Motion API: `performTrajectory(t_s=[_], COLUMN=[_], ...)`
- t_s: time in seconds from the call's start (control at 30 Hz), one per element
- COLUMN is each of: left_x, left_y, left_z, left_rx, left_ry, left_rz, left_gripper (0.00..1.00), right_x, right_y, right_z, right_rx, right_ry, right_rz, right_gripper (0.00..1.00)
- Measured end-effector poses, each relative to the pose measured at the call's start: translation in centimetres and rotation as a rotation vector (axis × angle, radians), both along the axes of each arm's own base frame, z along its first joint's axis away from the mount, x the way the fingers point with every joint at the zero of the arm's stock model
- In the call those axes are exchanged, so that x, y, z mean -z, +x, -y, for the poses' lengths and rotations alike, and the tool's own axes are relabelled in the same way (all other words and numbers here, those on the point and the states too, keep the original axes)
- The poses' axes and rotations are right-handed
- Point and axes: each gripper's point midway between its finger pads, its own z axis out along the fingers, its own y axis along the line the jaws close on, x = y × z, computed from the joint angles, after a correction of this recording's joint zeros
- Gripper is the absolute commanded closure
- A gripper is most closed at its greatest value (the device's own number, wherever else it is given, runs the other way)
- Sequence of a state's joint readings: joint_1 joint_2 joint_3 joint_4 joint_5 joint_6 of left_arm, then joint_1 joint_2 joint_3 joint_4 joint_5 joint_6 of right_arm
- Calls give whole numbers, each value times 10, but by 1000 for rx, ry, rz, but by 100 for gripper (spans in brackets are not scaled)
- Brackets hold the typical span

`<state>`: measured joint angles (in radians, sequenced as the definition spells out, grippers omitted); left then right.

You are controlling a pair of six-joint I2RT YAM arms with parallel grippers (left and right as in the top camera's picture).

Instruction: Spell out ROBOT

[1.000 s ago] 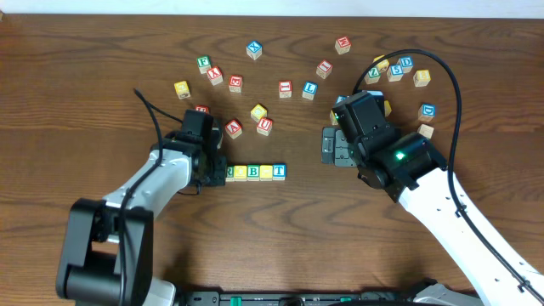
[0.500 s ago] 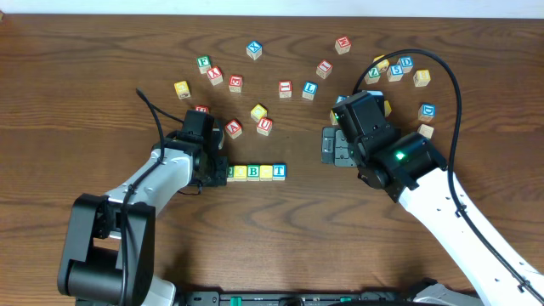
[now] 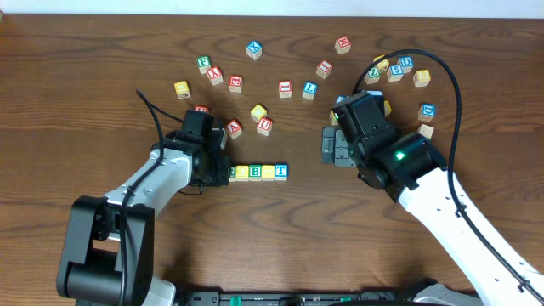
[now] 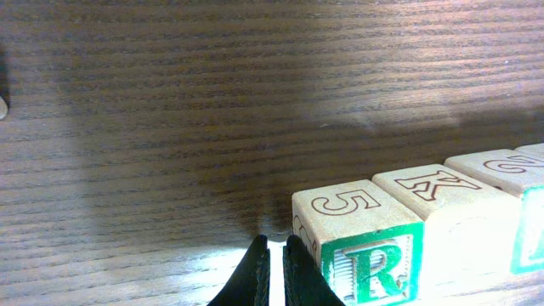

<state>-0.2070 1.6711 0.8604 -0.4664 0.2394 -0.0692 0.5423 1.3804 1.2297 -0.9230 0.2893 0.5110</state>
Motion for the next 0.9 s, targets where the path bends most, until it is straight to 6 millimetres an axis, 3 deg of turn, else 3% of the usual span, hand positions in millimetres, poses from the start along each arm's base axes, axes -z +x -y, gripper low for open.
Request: performTrajectory(t_s=[0.9], left_x=[-4], left_y=[-3], left_z=[16], left_rx=[21], left_ry=[-96], left_rz=[-17], left_gripper=[93], right_x=[0], right_y=[0], right_z=[0], right_rx=[0], right_ry=[0], right_rz=[0], right_gripper=[1])
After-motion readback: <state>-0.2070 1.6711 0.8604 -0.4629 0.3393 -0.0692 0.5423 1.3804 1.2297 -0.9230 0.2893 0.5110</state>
